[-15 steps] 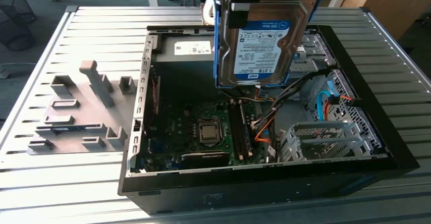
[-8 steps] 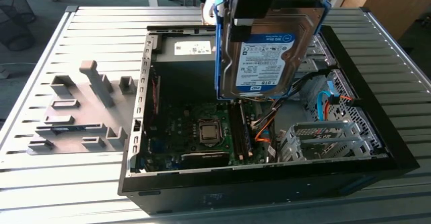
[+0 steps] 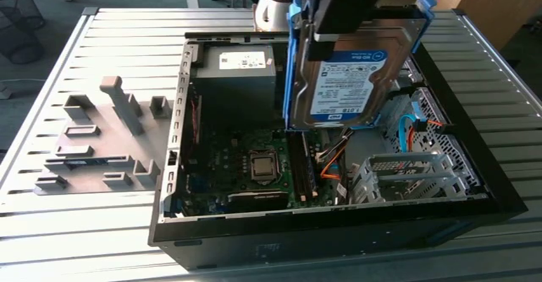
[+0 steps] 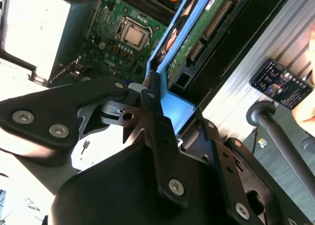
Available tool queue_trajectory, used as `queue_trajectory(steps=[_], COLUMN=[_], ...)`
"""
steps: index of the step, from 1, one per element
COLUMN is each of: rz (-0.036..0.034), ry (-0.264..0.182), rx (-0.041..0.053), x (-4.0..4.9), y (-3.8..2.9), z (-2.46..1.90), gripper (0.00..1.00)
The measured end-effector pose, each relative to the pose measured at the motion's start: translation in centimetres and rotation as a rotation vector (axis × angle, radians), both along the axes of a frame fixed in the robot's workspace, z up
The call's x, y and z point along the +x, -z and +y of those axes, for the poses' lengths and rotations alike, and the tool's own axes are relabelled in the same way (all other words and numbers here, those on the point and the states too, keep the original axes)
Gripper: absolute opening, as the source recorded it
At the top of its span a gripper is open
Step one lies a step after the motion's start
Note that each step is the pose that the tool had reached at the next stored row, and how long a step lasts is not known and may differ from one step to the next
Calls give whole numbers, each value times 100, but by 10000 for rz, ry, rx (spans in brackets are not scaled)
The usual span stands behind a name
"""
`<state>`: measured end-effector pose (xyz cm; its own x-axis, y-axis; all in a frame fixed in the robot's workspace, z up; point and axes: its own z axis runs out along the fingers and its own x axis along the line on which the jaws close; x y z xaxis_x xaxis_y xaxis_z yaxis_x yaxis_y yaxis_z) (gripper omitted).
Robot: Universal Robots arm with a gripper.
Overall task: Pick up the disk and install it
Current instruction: 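Insert the disk into the insertion slot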
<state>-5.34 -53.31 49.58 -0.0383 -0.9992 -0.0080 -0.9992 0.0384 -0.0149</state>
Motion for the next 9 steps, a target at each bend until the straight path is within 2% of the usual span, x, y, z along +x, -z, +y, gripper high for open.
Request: queue_trajectory(steps=[4, 5, 9], rz=[0, 0, -1], ry=[0, 0, 0], rx=[0, -1, 2], x=[92, 101, 115], y=[34, 43, 85], z=[-18, -43, -192], gripper=[37, 37, 37])
